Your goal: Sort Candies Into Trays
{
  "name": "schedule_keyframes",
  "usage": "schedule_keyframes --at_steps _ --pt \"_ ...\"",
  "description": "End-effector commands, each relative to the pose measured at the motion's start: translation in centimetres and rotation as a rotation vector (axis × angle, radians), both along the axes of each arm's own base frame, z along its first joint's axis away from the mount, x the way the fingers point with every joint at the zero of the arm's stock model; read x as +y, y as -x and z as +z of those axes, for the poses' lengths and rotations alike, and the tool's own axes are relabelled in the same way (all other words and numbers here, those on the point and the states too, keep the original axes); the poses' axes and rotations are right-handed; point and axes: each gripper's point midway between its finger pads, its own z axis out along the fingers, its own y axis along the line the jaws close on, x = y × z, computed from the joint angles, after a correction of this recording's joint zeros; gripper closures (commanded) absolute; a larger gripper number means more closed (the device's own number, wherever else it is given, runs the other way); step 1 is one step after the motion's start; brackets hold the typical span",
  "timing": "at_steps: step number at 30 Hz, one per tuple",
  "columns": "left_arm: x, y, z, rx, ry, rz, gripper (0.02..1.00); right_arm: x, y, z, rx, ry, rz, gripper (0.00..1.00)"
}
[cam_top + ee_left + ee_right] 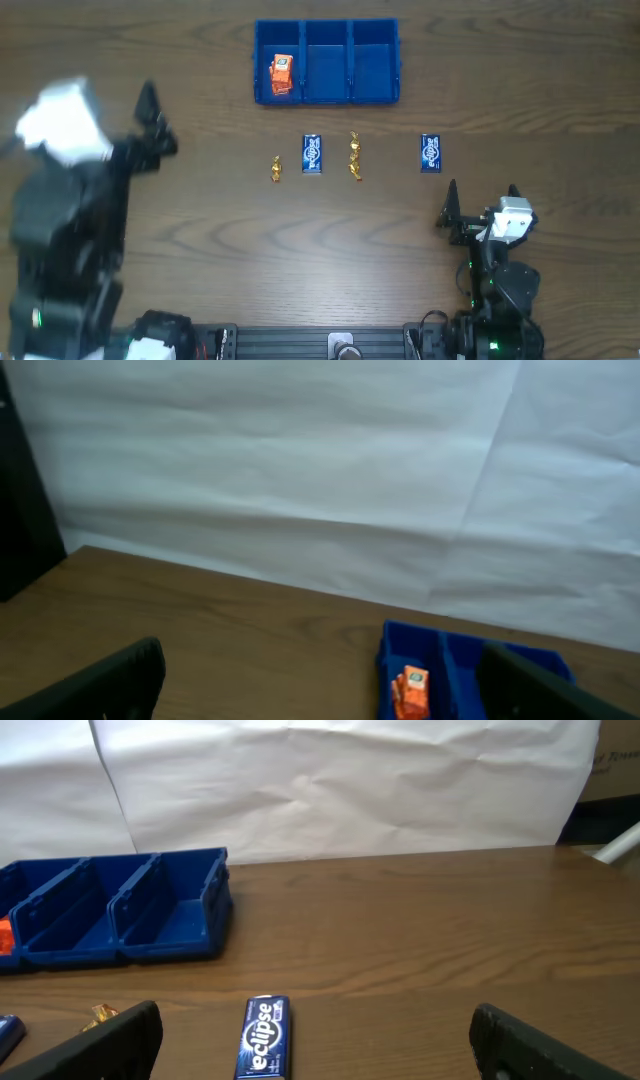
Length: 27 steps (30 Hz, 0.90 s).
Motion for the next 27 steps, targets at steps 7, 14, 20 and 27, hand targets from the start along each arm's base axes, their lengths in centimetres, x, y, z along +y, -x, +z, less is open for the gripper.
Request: schedule_keyframes --at_steps 7,14,20,27 --pt "0.0 3.9 -9.5 -0.151 -0.075 -0.065 0.023 -0.4 0.0 -0.2 -0.001 -0.012 -0.02 0.003" --pt "-1.7 3.7 -12.7 -0.269 -0.06 -0.184 0.023 -0.4 0.0 -0.2 -0.001 -0.012 -0.02 0.003" --pt "-1.9 3.8 -15.2 -0.277 -0.062 -0.201 0.023 -0.4 0.0 -0.2 -0.001 -0.012 -0.02 0.003" --pt "-2.1 3.6 -18.7 -0.231 -0.067 -0.221 0.023 -0.4 0.0 -0.2 -0.001 -0.012 -0.02 0.001"
